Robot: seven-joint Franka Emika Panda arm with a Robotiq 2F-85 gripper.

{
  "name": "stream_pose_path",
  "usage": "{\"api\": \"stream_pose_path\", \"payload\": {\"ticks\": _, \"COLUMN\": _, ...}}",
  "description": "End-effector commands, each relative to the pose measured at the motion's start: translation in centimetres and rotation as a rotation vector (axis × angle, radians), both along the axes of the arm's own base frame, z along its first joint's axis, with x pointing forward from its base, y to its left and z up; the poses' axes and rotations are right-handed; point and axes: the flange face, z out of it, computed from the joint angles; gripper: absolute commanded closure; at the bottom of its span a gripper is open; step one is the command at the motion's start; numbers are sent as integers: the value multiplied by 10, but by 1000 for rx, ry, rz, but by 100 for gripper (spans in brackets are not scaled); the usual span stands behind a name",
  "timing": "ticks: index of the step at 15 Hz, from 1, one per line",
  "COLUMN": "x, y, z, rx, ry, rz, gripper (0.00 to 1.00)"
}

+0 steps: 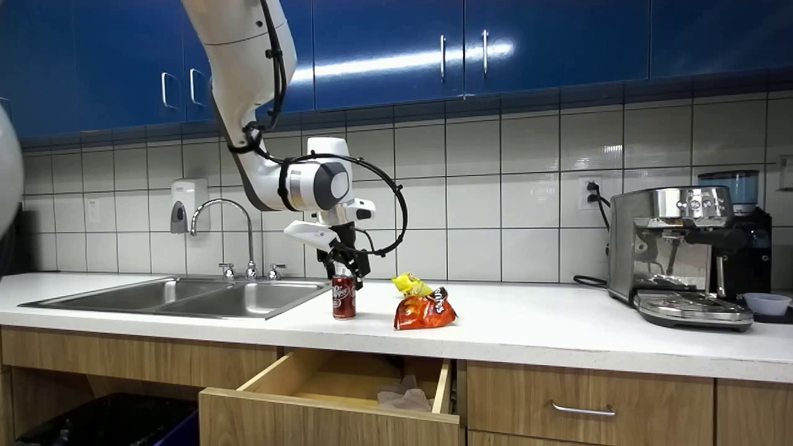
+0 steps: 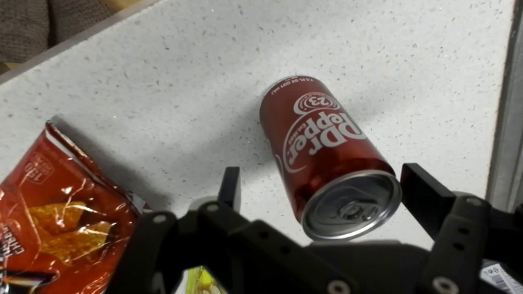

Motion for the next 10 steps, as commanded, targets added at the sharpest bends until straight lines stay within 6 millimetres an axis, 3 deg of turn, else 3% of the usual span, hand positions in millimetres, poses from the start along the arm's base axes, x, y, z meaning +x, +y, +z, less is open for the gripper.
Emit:
{"api": "stream_pose_path", "payload": {"ticks": 1, "x": 10, "y": -1, "z": 4, "rx": -10, "ry": 18, "rz": 24, "gripper": 0}}
{"api": "stream_pose_path", "payload": {"ticks": 10, "x": 14, "y": 4, "z": 3, "rx": -15, "ry": 25, "rz": 43, "gripper": 0}}
